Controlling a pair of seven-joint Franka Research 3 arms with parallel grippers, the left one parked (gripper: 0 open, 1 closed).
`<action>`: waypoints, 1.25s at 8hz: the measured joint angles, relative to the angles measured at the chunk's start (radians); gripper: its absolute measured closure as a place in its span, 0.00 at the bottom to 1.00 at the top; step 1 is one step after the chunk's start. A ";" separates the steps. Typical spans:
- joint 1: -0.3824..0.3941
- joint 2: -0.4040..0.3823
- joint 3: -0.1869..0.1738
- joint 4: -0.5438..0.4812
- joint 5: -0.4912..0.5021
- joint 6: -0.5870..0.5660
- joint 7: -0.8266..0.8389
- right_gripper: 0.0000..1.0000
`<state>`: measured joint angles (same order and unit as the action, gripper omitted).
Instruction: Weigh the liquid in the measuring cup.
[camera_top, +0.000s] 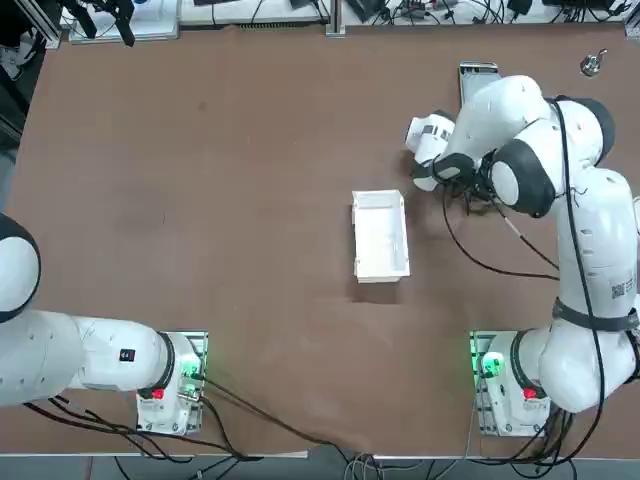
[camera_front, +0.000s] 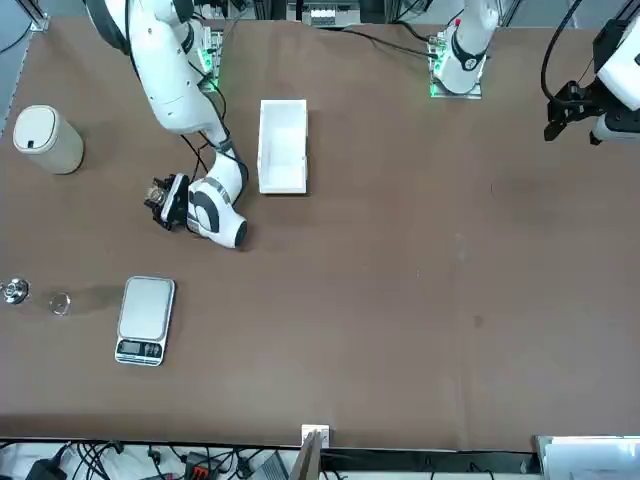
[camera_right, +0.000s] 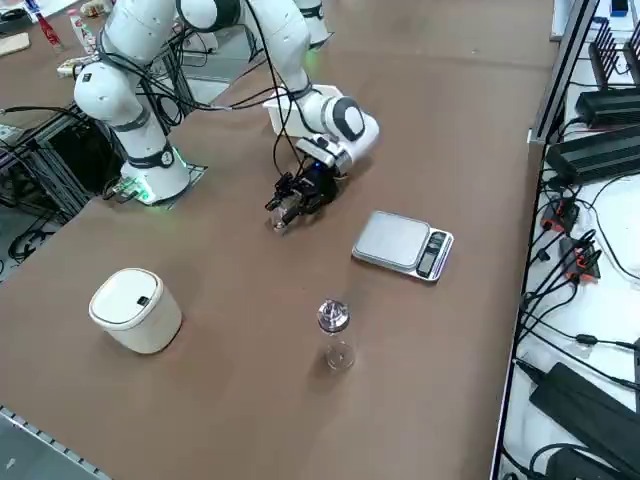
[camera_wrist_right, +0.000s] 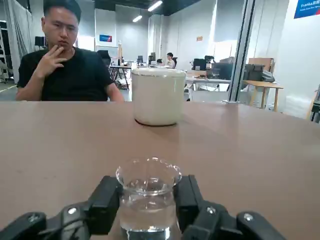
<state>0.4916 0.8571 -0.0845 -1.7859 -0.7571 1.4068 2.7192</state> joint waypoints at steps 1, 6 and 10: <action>0.006 -0.001 0.000 0.037 -0.021 -0.036 -0.017 0.39; 0.014 -0.012 0.001 0.204 -0.310 -0.086 -0.275 0.39; 0.011 0.010 0.001 0.281 -0.524 0.124 -0.455 0.39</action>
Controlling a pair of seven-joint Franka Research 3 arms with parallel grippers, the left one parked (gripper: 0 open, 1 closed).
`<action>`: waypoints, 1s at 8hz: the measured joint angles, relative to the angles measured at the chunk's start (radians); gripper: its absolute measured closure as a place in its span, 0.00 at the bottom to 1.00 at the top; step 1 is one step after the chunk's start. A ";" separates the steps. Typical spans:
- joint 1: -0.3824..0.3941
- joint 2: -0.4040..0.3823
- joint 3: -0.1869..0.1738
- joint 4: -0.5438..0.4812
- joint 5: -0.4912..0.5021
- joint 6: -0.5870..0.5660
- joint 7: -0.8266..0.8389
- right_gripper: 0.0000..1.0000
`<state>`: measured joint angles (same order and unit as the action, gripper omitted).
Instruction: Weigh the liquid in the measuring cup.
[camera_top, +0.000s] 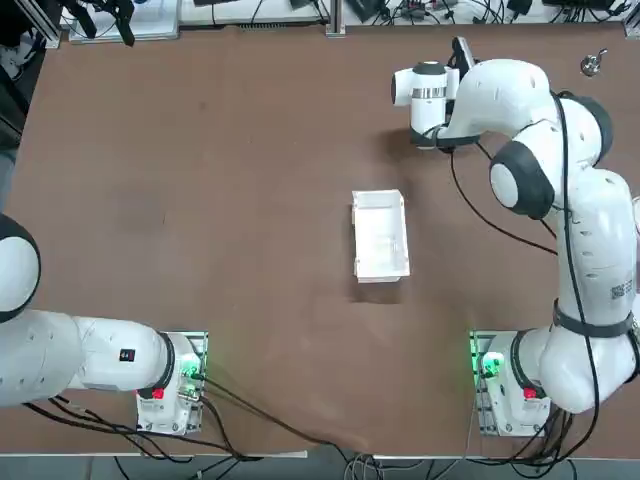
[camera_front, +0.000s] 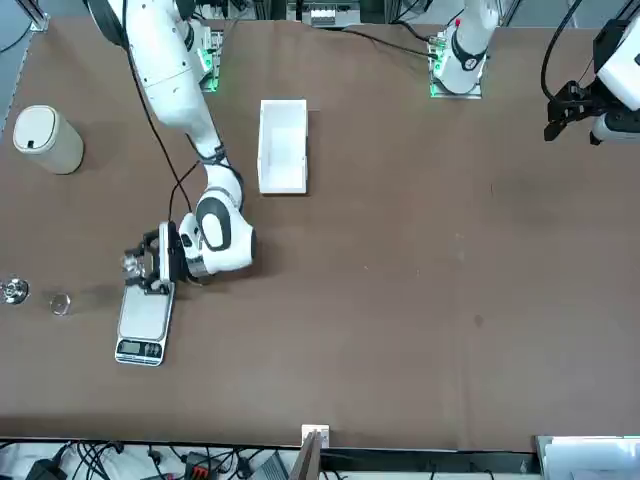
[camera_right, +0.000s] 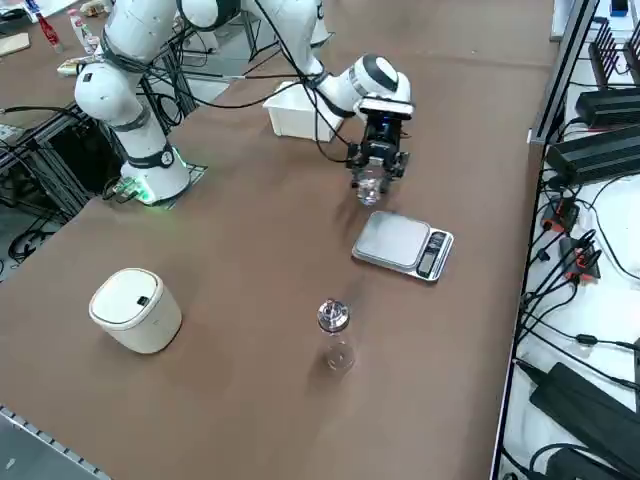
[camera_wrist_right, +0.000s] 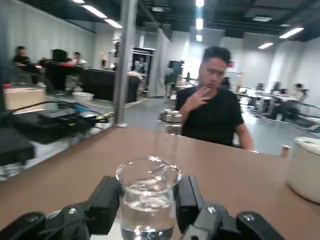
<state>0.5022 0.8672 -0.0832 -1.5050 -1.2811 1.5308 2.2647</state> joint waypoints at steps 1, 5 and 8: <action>-0.005 0.024 0.000 0.017 -0.050 0.047 -0.016 0.39; -0.056 0.105 -0.005 0.050 -0.157 0.166 -0.023 0.39; -0.077 0.132 -0.005 0.054 -0.159 0.195 -0.015 0.37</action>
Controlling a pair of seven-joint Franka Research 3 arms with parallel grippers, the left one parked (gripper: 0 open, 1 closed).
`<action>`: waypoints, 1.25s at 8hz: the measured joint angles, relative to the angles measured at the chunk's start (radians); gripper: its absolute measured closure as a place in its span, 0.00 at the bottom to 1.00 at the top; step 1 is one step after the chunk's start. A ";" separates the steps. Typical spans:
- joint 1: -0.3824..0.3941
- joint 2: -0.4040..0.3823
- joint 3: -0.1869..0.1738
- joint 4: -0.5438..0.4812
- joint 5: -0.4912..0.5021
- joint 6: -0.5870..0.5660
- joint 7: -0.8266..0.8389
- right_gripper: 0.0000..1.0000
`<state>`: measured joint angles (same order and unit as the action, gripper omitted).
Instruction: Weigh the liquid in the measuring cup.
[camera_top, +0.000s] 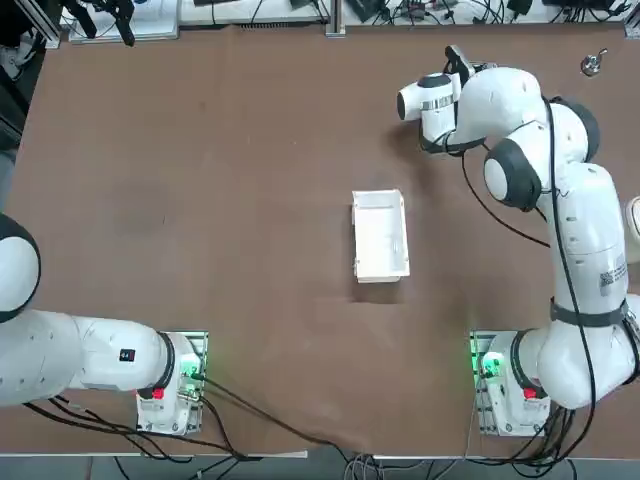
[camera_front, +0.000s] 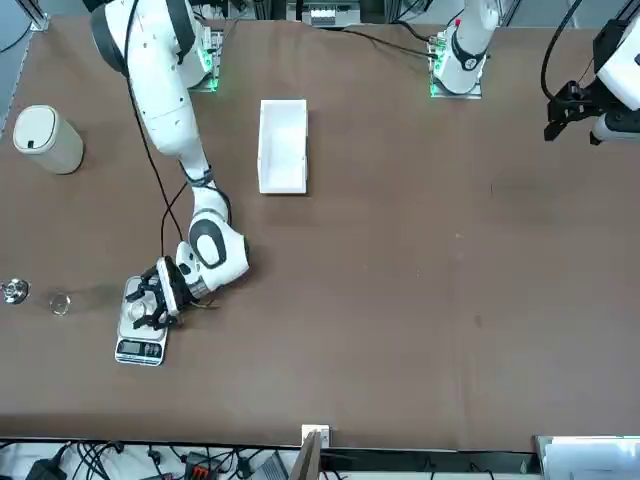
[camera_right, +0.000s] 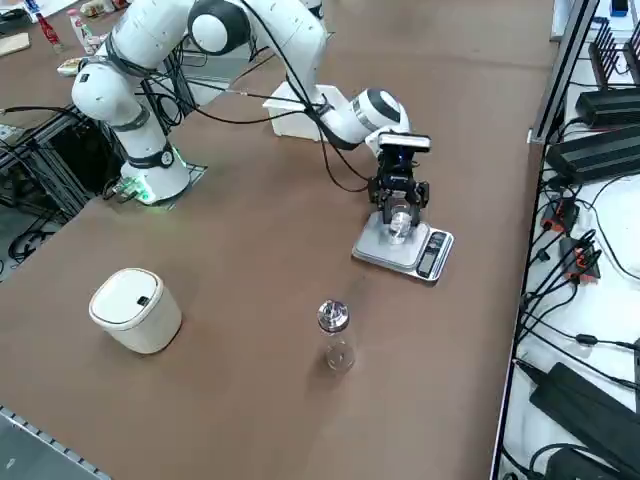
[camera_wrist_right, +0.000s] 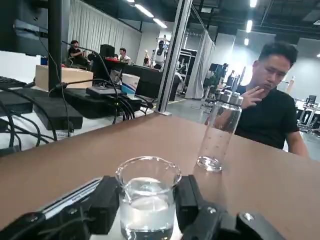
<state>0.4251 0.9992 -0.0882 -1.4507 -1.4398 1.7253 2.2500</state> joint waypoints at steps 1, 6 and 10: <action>-0.004 0.011 0.000 0.001 0.000 0.005 0.013 0.36; 0.011 -0.001 0.010 0.029 0.129 0.004 -0.071 0.00; 0.138 -0.205 0.012 0.059 0.539 -0.092 -0.463 0.00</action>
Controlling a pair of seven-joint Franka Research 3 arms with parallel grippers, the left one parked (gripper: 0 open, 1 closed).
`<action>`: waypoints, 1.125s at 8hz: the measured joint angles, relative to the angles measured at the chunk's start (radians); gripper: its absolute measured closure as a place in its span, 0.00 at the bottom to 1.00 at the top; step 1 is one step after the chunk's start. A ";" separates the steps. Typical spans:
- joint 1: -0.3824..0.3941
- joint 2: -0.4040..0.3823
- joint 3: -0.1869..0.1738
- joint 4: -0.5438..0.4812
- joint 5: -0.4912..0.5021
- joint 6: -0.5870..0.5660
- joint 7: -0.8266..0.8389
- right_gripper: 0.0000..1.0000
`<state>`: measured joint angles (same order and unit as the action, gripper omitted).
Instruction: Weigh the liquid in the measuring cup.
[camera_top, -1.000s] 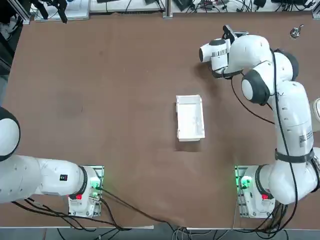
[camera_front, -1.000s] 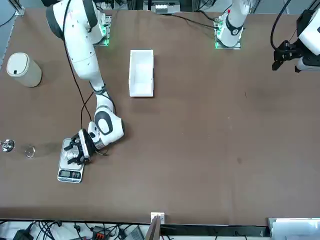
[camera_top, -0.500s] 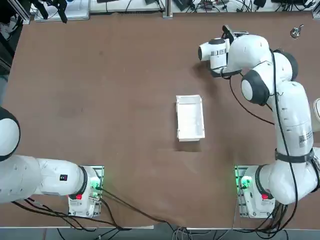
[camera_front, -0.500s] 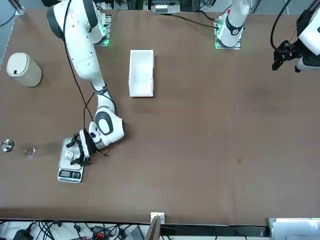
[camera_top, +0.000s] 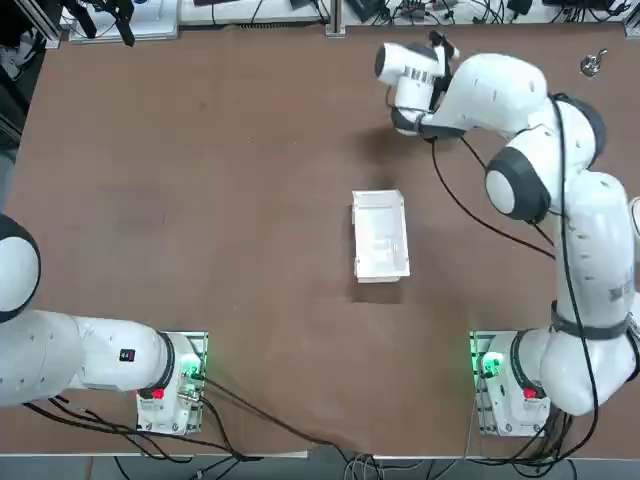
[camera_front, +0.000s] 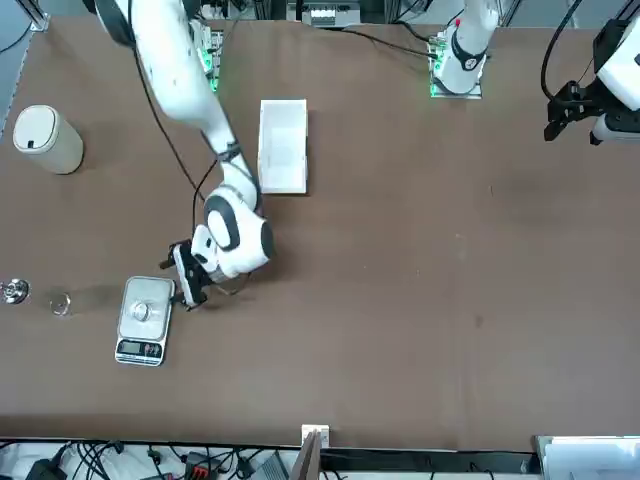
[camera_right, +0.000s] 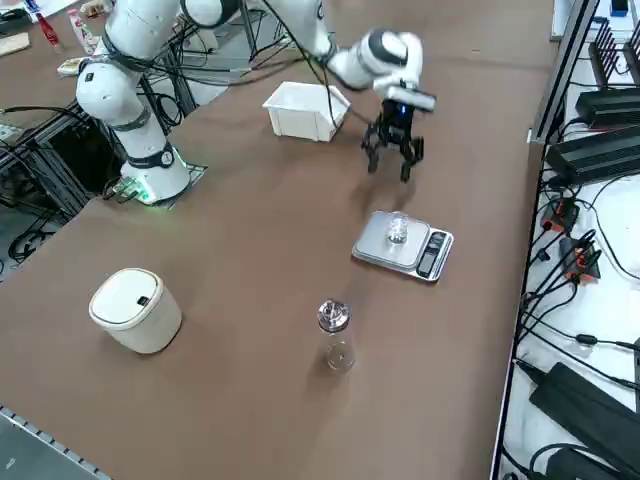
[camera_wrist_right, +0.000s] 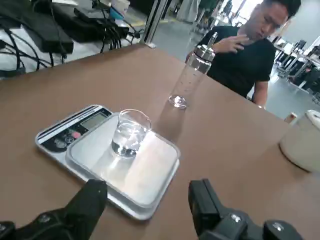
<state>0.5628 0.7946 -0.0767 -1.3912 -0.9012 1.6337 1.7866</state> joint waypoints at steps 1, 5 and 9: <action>0.001 -0.077 -0.002 0.004 0.081 -0.013 -0.136 0.00; -0.124 -0.389 -0.019 0.004 0.412 -0.038 -0.843 0.00; -0.317 -0.551 -0.019 -0.015 0.643 -0.047 -1.429 0.00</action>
<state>0.2458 0.2433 -0.0961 -1.4067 -0.2584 1.5872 0.3576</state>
